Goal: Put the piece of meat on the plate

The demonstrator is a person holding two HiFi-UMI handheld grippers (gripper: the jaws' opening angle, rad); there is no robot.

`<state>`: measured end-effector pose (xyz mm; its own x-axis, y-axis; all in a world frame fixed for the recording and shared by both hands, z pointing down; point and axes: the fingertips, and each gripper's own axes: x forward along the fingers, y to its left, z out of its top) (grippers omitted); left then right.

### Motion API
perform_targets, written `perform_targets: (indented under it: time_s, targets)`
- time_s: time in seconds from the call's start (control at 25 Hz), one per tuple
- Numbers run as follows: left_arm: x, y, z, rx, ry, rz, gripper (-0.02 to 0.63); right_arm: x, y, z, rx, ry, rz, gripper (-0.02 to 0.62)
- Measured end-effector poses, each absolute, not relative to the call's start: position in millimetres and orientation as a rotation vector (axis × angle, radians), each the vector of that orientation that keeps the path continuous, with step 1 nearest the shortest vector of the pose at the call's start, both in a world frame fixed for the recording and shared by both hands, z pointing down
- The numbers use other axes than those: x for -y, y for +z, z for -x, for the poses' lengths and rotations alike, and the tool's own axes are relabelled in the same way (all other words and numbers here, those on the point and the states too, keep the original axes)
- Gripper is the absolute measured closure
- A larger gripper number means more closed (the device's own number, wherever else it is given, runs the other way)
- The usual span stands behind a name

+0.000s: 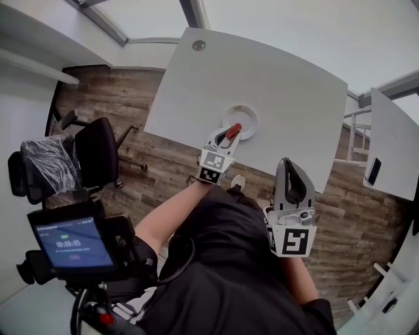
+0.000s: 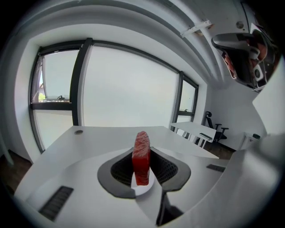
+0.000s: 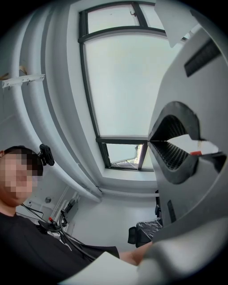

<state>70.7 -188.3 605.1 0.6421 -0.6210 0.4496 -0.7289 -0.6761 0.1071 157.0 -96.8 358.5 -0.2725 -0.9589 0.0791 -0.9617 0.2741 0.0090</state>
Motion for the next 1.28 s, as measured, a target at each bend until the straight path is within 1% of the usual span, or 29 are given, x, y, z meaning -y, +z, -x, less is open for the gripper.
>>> perform_targets:
  time_s: [0.28,0.44,0.8,1.04,1.28]
  targets:
    - [189.3,620.2,-71.8,1.034,0.604,-2.582,0.509,94.3,352.3,-142.9,2.482,0.041,-1.82,0.589]
    - [184.1,634.6,-79.5,0.984,0.646,-2.581,0.509,89.9,357.2,-146.3,2.464,0.062,-1.832,0.589]
    - [191.0,658.4,-68.4,1.001,0.678,-2.543,0.508,86.9,360.4,-141.9,2.461,0.081,-1.826,0.589]
    - [189.7,667.8,-68.0,0.991,0.663,-2.492,0.508,76.0,343.4,-139.6,2.485,-0.009,-1.864,0.589]
    - [183.0,679.3,-71.8,0.939,0.723,-2.527,0.508,63.0,344.4,-133.6,2.44,-0.007,-1.873,0.589]
